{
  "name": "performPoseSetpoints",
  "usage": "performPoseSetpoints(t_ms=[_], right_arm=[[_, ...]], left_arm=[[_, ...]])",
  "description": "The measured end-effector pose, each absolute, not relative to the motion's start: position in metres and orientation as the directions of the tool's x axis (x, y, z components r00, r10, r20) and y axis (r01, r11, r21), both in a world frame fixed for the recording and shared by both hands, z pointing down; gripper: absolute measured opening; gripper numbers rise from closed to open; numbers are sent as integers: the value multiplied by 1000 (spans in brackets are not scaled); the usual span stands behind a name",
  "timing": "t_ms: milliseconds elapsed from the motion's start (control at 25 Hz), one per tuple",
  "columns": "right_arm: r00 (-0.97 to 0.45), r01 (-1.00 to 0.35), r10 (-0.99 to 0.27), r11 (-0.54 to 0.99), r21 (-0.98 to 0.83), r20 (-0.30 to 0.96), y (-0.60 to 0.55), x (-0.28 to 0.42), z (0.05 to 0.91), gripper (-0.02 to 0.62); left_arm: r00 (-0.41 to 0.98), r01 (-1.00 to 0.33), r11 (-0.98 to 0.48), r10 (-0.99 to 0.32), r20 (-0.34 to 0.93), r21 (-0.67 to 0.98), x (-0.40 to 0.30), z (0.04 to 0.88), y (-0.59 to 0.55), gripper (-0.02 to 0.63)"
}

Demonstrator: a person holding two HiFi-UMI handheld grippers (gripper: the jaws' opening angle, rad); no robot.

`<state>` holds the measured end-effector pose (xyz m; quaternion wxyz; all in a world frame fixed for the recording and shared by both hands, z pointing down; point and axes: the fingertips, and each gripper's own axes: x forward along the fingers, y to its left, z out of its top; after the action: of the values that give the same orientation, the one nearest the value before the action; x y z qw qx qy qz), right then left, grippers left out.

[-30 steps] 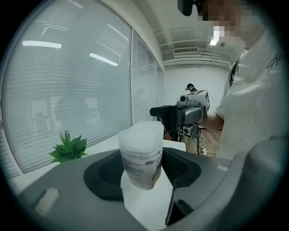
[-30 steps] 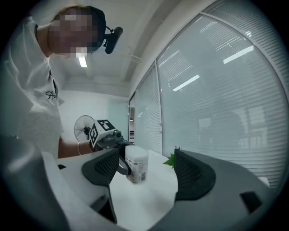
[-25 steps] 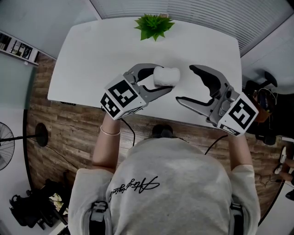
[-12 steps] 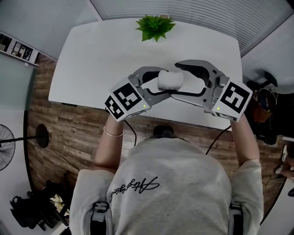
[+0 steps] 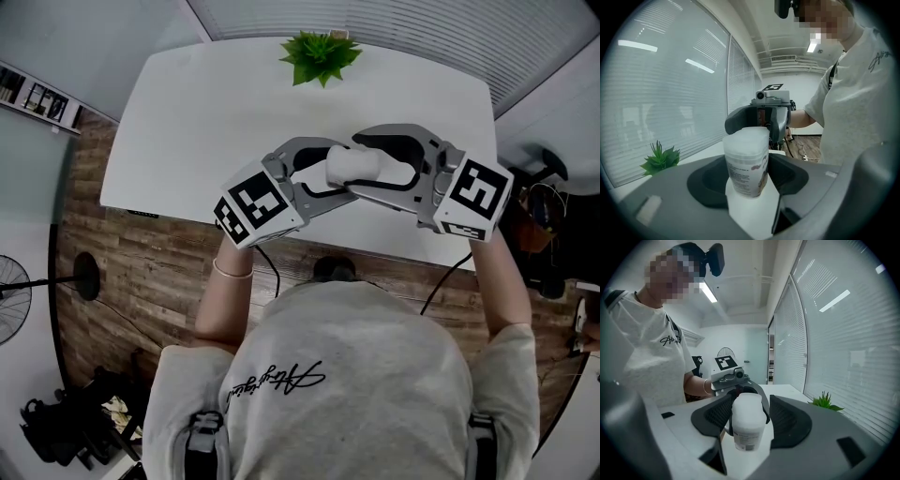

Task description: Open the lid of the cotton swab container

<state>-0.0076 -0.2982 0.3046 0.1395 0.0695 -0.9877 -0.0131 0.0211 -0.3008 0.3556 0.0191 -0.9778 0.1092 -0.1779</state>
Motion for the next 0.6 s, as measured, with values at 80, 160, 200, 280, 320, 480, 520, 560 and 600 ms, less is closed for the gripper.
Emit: performPoseSetpoints(t_ms=[80, 160, 200, 280, 320, 480, 520, 560, 600], right_arm=[[-955, -125, -129, 992, 32, 267, -297, -8, 303, 242], [-957, -114, -115, 993, 21, 266, -296, -10, 303, 220], [-957, -109, -110, 994, 18, 268, -296, -10, 304, 216], [-959, -101, -100, 995, 7, 265, -296, -11, 305, 215], [-961, -98, -94, 995, -2, 262, -296, -11, 305, 213], [-963, -90, -78, 995, -35, 259, -296, -11, 307, 210], [-963, -89, -74, 995, -44, 260, -296, -11, 308, 209], [-963, -87, -70, 995, -54, 261, -296, -10, 308, 208], [-963, -85, -66, 994, -65, 262, -297, -10, 310, 207]], left_arm=[[919, -198, -978, -210, 333, -70, 21, 355, -300, 253], [924, -193, -979, -203, 323, -65, 21, 355, -300, 253], [925, -191, -979, -202, 320, -67, 21, 355, -301, 253], [927, -187, -980, -201, 316, -74, 21, 354, -301, 253], [928, -185, -980, -200, 315, -77, 21, 354, -300, 253], [928, -177, -980, -196, 316, -90, 22, 355, -301, 253], [930, -172, -981, -192, 313, -89, 22, 356, -301, 253], [932, -168, -982, -187, 310, -88, 22, 356, -300, 252], [933, -164, -982, -184, 308, -89, 22, 357, -300, 252]])
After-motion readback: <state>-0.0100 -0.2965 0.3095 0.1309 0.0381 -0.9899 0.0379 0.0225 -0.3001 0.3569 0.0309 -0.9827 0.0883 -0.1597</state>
